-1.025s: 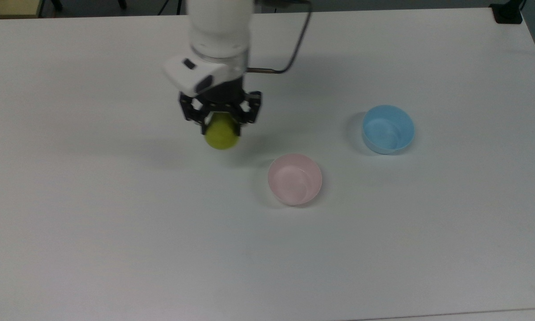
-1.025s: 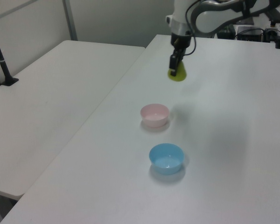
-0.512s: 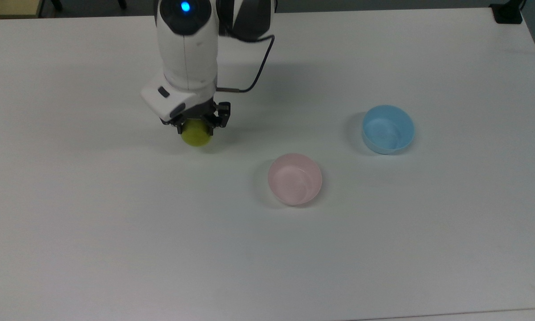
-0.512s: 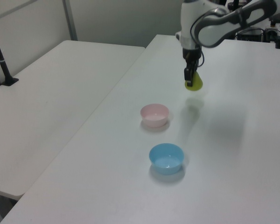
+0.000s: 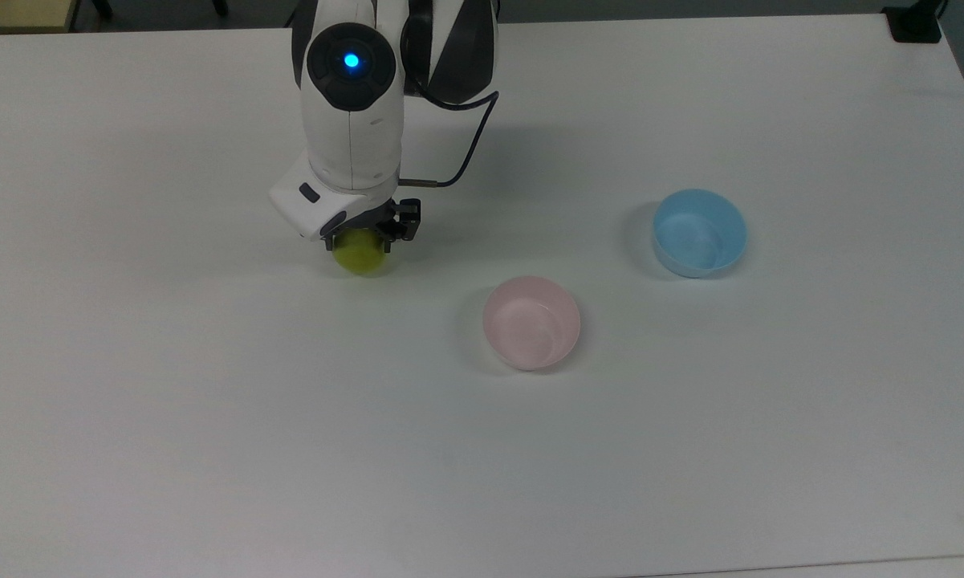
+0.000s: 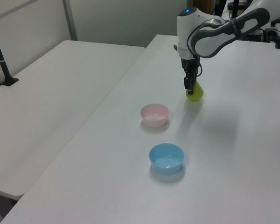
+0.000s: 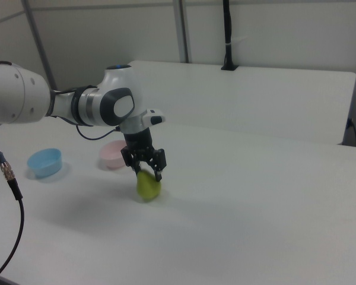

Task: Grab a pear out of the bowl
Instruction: 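Lift the green pear up out of the pink bowl and hold it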

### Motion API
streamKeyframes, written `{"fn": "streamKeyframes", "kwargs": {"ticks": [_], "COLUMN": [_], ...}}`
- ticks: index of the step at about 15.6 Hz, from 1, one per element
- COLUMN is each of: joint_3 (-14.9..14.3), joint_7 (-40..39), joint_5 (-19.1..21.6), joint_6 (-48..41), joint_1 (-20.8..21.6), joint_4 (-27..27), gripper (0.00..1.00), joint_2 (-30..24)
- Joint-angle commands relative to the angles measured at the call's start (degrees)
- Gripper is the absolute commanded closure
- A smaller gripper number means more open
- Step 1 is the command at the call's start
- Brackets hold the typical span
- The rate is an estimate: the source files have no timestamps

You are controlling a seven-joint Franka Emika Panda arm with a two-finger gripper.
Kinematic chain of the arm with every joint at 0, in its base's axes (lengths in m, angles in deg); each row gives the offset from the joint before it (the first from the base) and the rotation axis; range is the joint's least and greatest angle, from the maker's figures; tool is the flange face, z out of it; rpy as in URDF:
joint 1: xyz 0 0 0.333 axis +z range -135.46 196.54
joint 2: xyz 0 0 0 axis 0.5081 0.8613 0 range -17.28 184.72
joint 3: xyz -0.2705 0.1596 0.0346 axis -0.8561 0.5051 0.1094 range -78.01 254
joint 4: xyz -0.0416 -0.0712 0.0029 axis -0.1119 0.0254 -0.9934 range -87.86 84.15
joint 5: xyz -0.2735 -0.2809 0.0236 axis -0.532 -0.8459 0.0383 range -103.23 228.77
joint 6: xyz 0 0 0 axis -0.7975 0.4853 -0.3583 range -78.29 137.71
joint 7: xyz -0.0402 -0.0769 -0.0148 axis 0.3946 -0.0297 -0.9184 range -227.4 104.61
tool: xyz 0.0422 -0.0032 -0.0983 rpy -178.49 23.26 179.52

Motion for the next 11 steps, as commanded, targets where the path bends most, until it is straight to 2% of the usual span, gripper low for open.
{"fn": "streamKeyframes", "kwargs": {"ticks": [1,4,9,11], "joint_3": [-0.15,-0.15,-0.06,0.11], "joint_7": [0.99,0.99,0.99,0.99], "joint_5": [-1.09,-1.09,-0.48,-0.30], "joint_6": [-0.86,-6.56,-15.43,-16.86], "joint_1": [0.09,-0.44,-1.93,-2.89], "joint_4": [0.69,2.10,2.01,2.10], "gripper": [0.00,0.00,0.00,0.00], "joint_2": [-2.14,-5.91,-16.02,-17.43]}}
